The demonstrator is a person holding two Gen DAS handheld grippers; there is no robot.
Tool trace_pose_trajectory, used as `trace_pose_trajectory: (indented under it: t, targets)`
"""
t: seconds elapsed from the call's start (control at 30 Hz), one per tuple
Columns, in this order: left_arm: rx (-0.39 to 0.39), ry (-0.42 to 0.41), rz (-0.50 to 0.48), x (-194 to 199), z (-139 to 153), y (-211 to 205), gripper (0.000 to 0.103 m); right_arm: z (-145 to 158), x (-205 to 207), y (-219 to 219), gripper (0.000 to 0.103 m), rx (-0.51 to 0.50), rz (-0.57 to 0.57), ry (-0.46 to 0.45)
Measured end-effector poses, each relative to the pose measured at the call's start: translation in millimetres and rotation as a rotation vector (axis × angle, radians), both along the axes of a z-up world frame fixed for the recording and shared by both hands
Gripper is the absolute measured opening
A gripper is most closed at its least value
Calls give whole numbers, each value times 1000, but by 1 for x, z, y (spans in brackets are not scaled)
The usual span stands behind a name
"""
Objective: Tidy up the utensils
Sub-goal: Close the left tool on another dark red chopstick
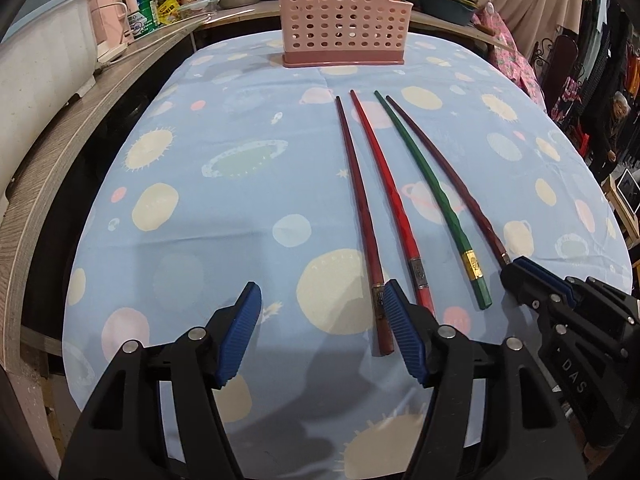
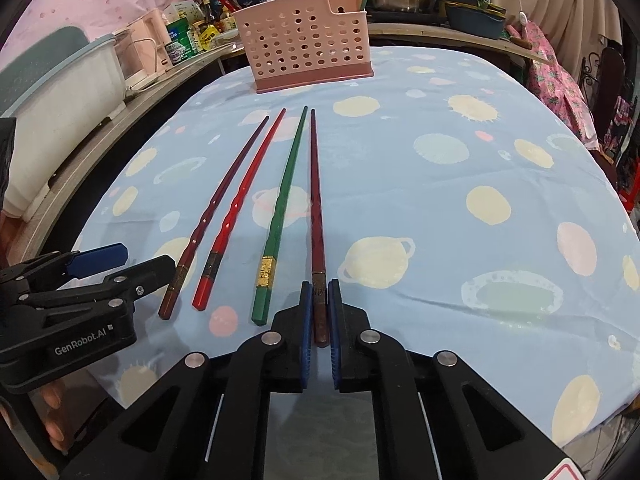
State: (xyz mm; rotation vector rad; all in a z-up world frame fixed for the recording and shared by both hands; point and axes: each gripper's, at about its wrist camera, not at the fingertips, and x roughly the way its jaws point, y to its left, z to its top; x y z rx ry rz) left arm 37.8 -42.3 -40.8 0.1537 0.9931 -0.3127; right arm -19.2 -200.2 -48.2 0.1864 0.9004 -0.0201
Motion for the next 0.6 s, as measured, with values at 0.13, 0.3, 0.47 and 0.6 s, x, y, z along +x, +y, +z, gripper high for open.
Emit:
trace_pose_trajectory:
  t: [0.13, 0.3, 0.47, 0.6]
  targets:
    - [0, 6, 0, -1, -3, -2, 60, 0, 0, 2, 7, -12, 2, -3]
    - [5, 21, -10, -2, -8, -6, 60, 0, -1, 2, 7, -6, 0, -5]
    - [14, 15, -9, -3, -10, -8, 59, 0, -1, 1, 7, -5, 0, -6]
    - [15, 13, -4, -3, -9, -7, 52, -1, -2, 1, 7, 0, -3, -8]
